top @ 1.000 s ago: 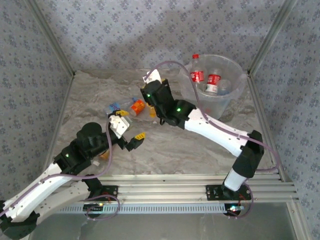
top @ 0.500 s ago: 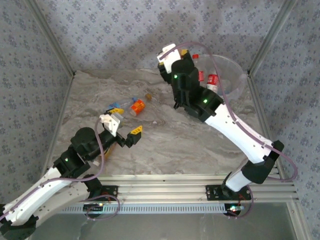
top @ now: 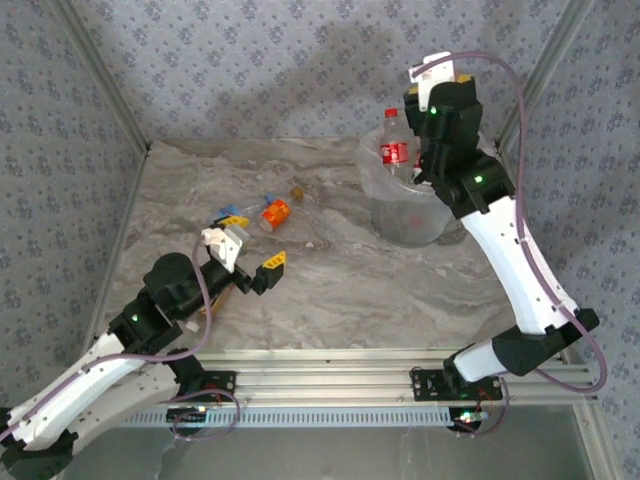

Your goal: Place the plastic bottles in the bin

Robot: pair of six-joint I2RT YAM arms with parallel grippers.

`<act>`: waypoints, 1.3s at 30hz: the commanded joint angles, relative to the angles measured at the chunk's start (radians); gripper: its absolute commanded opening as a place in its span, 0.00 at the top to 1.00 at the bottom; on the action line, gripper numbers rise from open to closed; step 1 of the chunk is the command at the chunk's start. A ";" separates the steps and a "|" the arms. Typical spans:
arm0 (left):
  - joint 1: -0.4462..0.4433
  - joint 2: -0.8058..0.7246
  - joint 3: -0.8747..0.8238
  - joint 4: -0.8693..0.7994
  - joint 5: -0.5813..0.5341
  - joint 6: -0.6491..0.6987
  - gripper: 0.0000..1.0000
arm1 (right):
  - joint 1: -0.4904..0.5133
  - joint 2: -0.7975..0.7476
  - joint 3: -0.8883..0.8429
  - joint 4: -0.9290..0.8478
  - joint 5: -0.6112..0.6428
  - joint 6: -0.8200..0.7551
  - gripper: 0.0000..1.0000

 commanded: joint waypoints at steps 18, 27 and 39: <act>0.013 0.049 0.047 -0.039 0.051 0.022 0.01 | -0.168 -0.037 -0.278 -0.175 -0.376 0.278 0.27; 0.027 0.070 0.062 -0.053 0.056 -0.002 0.00 | -0.173 -0.033 -0.269 -0.223 -0.399 0.310 0.09; 0.053 0.175 0.179 -0.198 -0.007 0.012 0.00 | -0.176 -0.275 -0.352 -0.264 -0.677 0.480 0.06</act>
